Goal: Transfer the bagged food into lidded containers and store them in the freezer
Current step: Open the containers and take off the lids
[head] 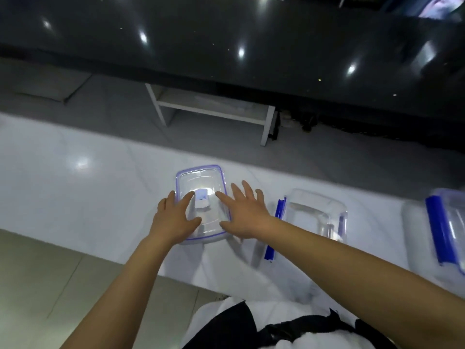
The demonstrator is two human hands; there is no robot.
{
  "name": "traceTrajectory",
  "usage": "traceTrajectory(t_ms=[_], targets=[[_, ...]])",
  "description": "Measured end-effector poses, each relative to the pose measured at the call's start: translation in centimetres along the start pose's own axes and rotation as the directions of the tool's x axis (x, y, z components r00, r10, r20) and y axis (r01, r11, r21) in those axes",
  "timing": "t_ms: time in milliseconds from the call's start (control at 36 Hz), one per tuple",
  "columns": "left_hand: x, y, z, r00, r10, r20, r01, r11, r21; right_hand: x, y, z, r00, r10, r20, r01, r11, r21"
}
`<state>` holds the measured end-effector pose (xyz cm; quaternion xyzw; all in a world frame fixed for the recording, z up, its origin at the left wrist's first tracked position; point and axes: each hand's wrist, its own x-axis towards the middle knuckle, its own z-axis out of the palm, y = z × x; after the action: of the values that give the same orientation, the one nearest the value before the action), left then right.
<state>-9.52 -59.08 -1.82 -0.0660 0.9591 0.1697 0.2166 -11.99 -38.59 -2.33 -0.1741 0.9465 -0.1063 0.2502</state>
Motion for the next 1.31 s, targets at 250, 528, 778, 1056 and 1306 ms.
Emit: traceTrajectory(t_ms=[250,528,778,1056,1306], targets=[[0.7,8.7,-1.9,0.959,0.277,-0.067,-0.275,0.961,0.029,-10.6,7.2,-5.3,0.928,0.178,-0.328,-0.107,0.969,0.223],[-3.3,25.1,4.0,0.666,0.712,0.221,-0.740,0.667,0.080,-26.2,21.0,-2.9,0.602,0.720,-0.344,-0.580,0.691,0.431],[-4.9,36.2,10.5,0.497,0.784,0.372,-0.865,0.481,0.144,-32.7,27.4,3.7,0.526,0.816,-0.239,-0.693,0.574,0.436],[-5.8,46.0,15.7,0.752,0.589,0.295,-0.330,0.724,-0.605,-32.8,28.4,6.5,0.549,0.769,-0.327,-0.637,0.638,0.433],[-5.2,46.0,16.4,0.806,0.480,0.347,0.026,0.556,-0.831,-34.4,27.5,5.9,0.664,0.668,-0.335,-0.525,0.736,0.427]])
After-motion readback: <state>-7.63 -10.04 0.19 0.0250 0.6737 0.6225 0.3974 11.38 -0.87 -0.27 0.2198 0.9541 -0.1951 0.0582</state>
